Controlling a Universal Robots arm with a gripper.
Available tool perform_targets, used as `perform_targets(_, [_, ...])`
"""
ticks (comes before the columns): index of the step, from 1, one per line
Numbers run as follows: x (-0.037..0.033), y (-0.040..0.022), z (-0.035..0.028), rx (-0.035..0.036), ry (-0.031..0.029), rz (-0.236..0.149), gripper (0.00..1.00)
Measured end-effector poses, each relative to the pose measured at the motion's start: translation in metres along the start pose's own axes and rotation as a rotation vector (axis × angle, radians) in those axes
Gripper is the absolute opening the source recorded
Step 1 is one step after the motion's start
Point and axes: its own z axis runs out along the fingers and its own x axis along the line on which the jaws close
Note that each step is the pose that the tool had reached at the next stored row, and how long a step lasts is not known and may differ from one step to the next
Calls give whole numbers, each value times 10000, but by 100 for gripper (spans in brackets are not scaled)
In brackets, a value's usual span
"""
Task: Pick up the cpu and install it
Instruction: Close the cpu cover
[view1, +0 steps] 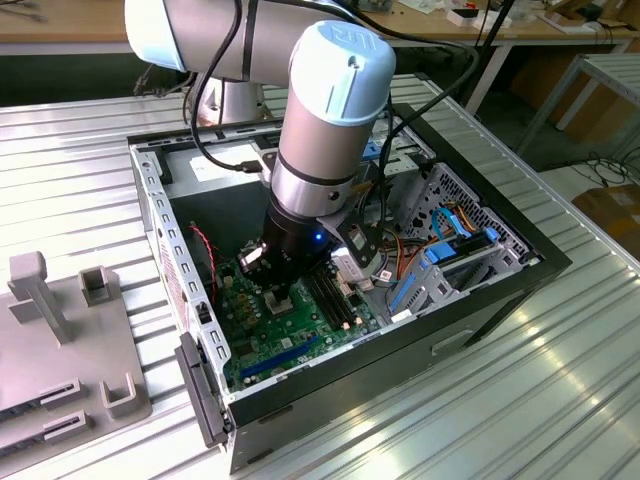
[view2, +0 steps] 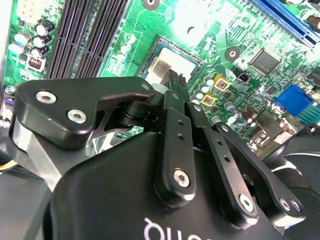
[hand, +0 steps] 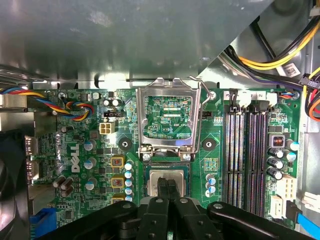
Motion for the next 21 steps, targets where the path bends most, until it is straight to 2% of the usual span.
perform_targets(7, [-1, 0, -2, 0, 0, 0, 11])
perform_targets(9, [-34, 0, -5, 2, 1, -1, 11])
perform_targets(12, [-136, 4, -4, 2, 8, 0, 11])
perform_targets(15, [-184, 13, 3, 1, 19, -3, 11])
perform_targets(17, [-183, 20, -37, 6, 23, -17, 11])
perform_targets(18, [-181, 24, -85, 11, 24, -24, 11])
perform_targets(19, [-177, 25, -160, 21, 23, -34, 11])
perform_targets(21, [-173, 25, -251, 21, 22, -41, 11])
